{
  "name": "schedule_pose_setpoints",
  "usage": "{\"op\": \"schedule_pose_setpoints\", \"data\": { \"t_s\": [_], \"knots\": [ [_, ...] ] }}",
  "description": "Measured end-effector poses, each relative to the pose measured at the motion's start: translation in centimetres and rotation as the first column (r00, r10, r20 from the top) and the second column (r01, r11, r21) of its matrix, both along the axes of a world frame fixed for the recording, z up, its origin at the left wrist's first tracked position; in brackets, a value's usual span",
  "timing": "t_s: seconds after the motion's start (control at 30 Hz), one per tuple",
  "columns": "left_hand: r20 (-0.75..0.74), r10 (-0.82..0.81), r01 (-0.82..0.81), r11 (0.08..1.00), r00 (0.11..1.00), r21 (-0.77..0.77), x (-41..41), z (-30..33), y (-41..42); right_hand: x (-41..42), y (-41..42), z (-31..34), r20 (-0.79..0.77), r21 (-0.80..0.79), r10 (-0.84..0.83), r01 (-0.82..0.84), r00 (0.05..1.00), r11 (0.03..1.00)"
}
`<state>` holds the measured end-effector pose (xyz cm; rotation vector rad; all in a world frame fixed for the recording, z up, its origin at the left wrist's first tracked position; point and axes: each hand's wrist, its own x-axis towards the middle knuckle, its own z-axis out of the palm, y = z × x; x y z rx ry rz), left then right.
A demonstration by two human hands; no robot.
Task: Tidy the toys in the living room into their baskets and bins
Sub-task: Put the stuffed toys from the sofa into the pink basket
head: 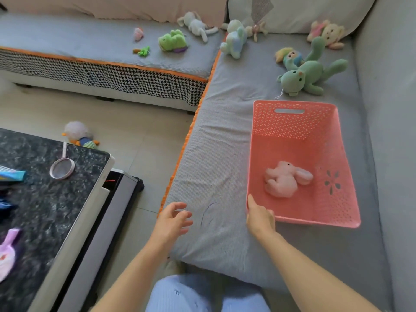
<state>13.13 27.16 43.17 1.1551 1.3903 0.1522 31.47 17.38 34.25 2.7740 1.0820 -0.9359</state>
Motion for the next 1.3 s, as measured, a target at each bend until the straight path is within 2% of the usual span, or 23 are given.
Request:
{"op": "schedule_pose_setpoints", "data": {
  "t_s": [0.17,0.3,0.47,0.63,0.97,1.1,1.3],
  "knots": [
    [0.071,0.035,-0.034,0.999,0.997,-0.009,-4.5,-0.7,6.3,-3.9,4.7,0.4,-0.001,0.058,-0.063,0.063,0.998,0.996],
    [0.105,-0.003,0.005,1.000,0.994,-0.017,-9.8,-0.1,12.8,-8.9,9.6,0.3,-0.063,0.074,-0.222,0.226,0.973,0.971],
    [0.063,-0.040,0.038,0.999,0.997,0.030,-16.5,0.5,20.8,-13.2,15.8,0.4,-0.163,0.037,-0.332,0.342,0.929,0.939],
    [0.057,-0.073,0.072,0.997,0.996,0.031,-17.6,0.9,26.0,-14.9,19.2,0.5,-0.266,0.061,-0.380,0.409,0.886,0.910],
    [0.087,-0.295,0.294,0.955,0.951,0.029,-9.2,0.6,34.4,-13.0,26.9,1.5,-0.392,0.159,-0.438,0.529,0.809,0.834],
    [0.090,-0.356,0.354,0.934,0.930,0.036,-3.0,0.3,39.4,-9.8,31.7,1.1,-0.419,0.176,-0.461,0.568,0.782,0.804],
    [0.044,-0.533,0.528,0.844,0.845,0.093,9.4,0.5,46.3,-0.7,38.8,0.9,-0.459,0.188,-0.577,0.709,0.675,0.680]
  ]
}}
